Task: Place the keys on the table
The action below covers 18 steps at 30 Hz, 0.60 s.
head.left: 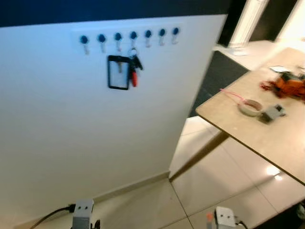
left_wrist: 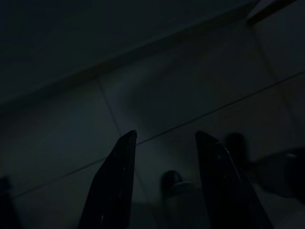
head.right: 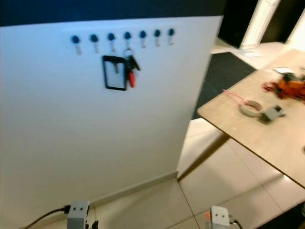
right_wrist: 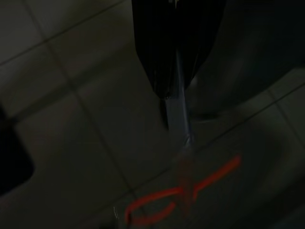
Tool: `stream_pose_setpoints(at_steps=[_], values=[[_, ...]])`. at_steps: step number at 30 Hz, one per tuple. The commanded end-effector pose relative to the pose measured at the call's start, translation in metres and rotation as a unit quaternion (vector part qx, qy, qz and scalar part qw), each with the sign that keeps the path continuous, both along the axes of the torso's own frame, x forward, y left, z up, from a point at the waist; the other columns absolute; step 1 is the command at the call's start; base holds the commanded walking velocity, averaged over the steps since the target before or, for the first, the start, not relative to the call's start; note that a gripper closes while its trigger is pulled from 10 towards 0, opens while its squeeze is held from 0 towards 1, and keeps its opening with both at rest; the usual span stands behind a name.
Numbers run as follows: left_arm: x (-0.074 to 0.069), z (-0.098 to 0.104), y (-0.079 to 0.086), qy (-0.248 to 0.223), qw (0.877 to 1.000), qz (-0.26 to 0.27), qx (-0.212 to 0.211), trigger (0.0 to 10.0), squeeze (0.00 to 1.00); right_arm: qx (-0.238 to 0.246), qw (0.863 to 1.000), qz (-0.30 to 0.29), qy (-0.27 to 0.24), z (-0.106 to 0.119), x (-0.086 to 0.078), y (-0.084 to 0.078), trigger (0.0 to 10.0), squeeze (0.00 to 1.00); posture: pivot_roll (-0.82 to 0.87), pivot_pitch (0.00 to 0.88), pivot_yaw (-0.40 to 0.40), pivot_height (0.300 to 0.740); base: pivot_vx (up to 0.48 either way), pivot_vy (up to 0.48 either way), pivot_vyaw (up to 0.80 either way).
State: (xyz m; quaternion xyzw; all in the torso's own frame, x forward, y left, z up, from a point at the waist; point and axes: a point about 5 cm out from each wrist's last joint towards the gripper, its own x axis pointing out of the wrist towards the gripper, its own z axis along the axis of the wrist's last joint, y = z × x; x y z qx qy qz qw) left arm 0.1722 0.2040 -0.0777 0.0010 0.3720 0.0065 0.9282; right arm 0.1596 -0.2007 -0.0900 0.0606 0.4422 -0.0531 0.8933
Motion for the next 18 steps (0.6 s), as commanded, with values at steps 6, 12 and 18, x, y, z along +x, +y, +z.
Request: stream_pose_setpoints(at_steps=[6, 12, 18], values=[[-0.004, -0.002, 0.001, -0.003, 0.999, 0.032, -0.026, 10.0, 0.0, -0.006, 1.0, 0.01, 0.01, -0.001, -0.003, -0.001, 10.0, 0.0, 0.02, 0.095, 0.022, 0.74, 0.0, 0.0, -0.8], [-0.003, -0.002, 0.002, -0.001, 0.998, 0.045, -0.033, 10.0, 0.0, -0.003, 1.0, 0.022, 0.008, -0.001, 0.003, 0.013, 10.0, 0.0, 0.02, 0.096, 0.021, 0.74, 0.0, 0.0, -0.8], [-0.003, -0.001, 0.002, -0.002, 0.999, 0.043, -0.031, 10.0, 0.0, -0.006, 0.999, 0.034, 0.009, -0.001, 0.002, 0.013, 10.0, 0.0, 0.02, 0.091, 0.02, 0.74, 0.0, 0.0, -0.8]])
